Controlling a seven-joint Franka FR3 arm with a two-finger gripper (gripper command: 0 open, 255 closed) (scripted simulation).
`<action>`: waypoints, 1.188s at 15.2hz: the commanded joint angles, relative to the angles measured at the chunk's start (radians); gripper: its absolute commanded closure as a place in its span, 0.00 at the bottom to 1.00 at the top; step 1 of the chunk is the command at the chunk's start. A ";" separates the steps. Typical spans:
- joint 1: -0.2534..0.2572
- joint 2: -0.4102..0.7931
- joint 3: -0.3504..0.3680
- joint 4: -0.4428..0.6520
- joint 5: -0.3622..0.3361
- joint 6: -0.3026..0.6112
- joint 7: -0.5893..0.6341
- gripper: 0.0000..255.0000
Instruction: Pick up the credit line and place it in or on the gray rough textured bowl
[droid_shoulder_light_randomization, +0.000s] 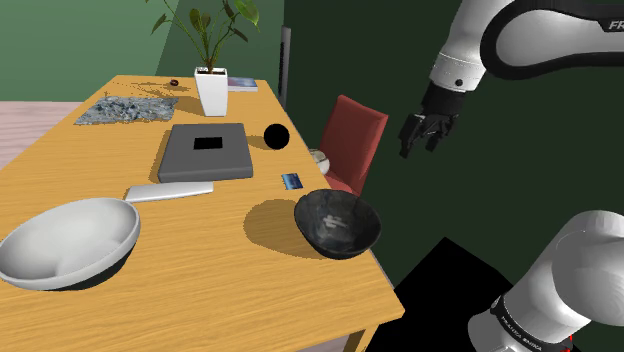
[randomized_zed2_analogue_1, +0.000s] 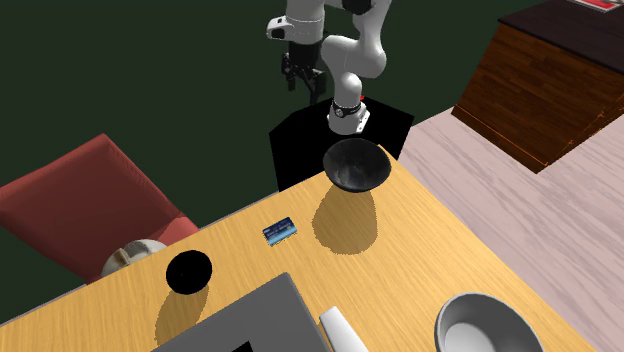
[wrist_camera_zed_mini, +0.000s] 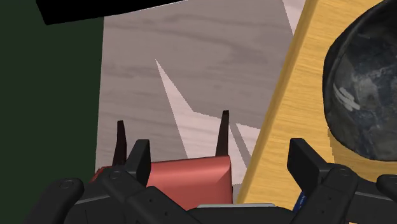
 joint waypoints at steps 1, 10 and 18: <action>-0.001 0.027 0.028 -0.030 0.000 0.095 0.037 0.00; -0.042 0.278 0.195 -0.043 -0.071 0.494 0.265 0.00; -0.174 0.585 0.373 0.091 -0.389 0.735 0.630 0.00</action>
